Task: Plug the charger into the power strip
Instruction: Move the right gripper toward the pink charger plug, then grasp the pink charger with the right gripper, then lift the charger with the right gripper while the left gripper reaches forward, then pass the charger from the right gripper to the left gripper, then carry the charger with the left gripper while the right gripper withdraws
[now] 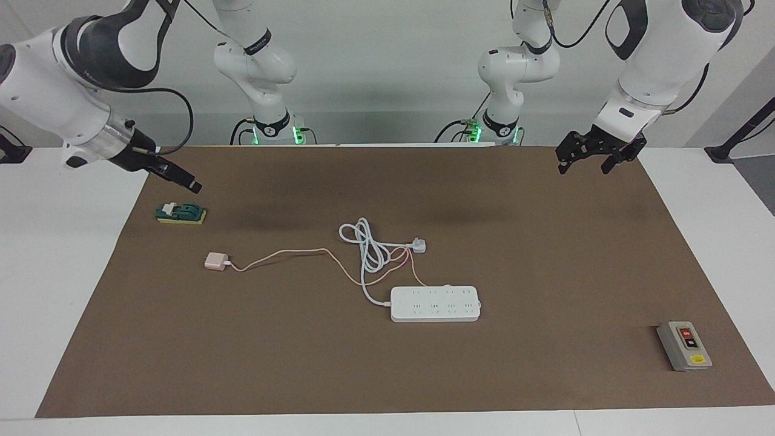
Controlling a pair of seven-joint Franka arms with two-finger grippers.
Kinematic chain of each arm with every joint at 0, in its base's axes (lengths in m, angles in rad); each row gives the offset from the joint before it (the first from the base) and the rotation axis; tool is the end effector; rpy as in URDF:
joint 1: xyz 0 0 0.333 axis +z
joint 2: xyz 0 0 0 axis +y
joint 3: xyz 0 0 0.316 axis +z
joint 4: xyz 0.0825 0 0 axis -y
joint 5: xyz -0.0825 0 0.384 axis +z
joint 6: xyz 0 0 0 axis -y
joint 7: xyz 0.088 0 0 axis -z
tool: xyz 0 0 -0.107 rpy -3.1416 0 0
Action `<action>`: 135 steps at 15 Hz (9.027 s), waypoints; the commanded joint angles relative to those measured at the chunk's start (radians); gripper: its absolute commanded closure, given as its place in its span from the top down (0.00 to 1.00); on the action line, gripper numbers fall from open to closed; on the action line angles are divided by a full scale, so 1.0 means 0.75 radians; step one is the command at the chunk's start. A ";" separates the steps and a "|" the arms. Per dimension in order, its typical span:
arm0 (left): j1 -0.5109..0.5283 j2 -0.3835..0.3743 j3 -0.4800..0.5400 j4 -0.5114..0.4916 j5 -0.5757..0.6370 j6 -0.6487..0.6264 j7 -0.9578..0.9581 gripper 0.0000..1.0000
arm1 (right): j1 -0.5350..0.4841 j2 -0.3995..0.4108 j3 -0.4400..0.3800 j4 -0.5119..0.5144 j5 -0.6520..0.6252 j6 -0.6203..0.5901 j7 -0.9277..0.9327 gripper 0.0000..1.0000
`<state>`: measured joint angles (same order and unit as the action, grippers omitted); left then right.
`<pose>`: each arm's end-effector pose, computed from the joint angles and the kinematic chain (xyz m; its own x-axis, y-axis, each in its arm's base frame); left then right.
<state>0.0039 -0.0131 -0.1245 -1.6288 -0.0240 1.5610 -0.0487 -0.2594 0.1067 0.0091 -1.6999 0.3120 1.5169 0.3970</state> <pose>0.5434 -0.0689 0.6036 0.9959 -0.0718 -0.0558 -0.0708 -0.9973 0.0197 0.5542 -0.1065 0.5065 0.7426 -0.5536 -0.3769 -0.6423 -0.7481 -0.1666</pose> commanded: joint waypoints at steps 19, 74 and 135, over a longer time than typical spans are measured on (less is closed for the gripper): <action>-0.001 -0.017 0.002 -0.021 -0.011 0.001 0.004 1.00 | -0.264 0.369 0.010 -0.215 0.615 0.235 0.301 1.00; -0.038 0.792 -0.063 0.106 -1.950 0.240 0.789 1.00 | 0.667 0.500 0.045 0.411 0.774 0.548 1.405 0.00; 0.273 0.598 -0.088 0.182 -1.392 -0.128 0.781 0.08 | 0.510 0.422 0.014 0.522 0.550 0.385 1.461 1.00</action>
<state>0.2209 0.4366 -0.1882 -1.5315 -1.1762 1.4718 0.5436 0.1406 0.4605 0.0153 -1.3015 0.7878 1.8402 1.5280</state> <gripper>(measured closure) 0.683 0.000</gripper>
